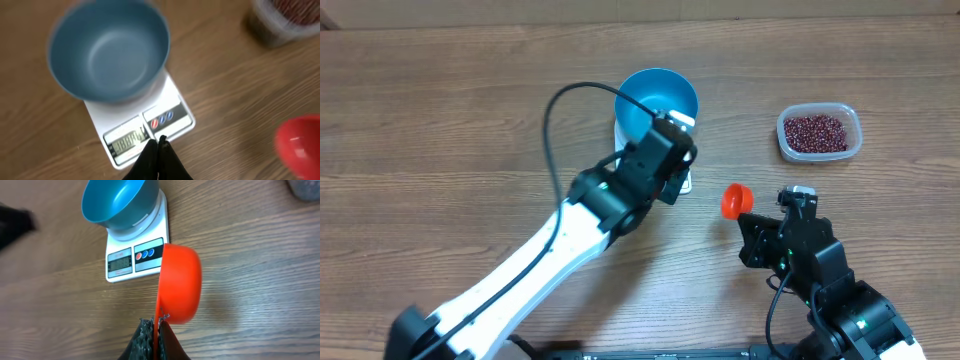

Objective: Scoop item into bowl and weigh 150g on scale
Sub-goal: 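Raise the left gripper up over the blue bowl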

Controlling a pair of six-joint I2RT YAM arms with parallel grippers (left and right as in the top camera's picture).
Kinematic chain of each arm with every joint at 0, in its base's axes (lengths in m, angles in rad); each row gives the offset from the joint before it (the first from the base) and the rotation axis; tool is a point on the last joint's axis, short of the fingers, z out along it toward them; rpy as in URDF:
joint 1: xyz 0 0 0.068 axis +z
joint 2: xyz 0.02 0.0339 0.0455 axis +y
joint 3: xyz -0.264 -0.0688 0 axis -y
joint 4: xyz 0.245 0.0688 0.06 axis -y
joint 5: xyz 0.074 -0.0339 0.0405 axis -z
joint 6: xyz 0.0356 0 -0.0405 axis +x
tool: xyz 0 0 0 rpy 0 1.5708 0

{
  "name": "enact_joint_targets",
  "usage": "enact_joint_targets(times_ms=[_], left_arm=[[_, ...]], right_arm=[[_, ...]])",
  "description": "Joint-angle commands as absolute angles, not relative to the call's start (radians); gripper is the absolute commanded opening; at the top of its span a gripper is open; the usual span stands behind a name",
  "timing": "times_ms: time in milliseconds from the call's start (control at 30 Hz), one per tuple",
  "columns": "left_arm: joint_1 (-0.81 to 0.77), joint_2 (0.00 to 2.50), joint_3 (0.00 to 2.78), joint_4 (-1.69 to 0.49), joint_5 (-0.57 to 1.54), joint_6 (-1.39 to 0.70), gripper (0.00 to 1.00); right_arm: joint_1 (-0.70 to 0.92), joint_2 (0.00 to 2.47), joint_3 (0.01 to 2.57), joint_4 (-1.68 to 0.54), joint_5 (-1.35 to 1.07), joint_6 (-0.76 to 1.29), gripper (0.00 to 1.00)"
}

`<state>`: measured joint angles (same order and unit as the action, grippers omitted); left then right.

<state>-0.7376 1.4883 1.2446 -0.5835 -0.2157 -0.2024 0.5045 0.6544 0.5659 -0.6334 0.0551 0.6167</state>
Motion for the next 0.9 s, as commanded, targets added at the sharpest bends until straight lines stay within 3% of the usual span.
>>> enact_joint_targets(times_ms=[0,133,233,367,567,867], left_arm=[[-0.733,1.395,1.277,-0.569,-0.203,-0.199,0.09],[-0.733,1.362,1.277,-0.564,-0.217,-0.199,0.26],[-0.733,1.354,1.277,-0.565,-0.212,-0.199,0.33],[-0.733,1.353,1.277,-0.564,-0.212,-0.211,0.59],[-0.733,1.353,1.277,-0.516,-0.219,-0.209,0.71],[-0.731,1.353,1.307,-0.489,-0.338,-0.154,0.72]], right_arm=[[0.502,0.647,0.587,-0.621,0.025,0.729,0.03],[0.502,0.647,0.587,-0.585,-0.037,0.767,0.04],[0.502,0.647,0.587,-0.551,-0.067,0.767,0.04],[0.502,0.647,0.587,-0.547,-0.073,0.766,0.04],[0.502,0.647,0.587,-0.554,-0.073,0.766,0.04],[0.502,0.647,0.587,-0.554,-0.072,0.766,0.04]])
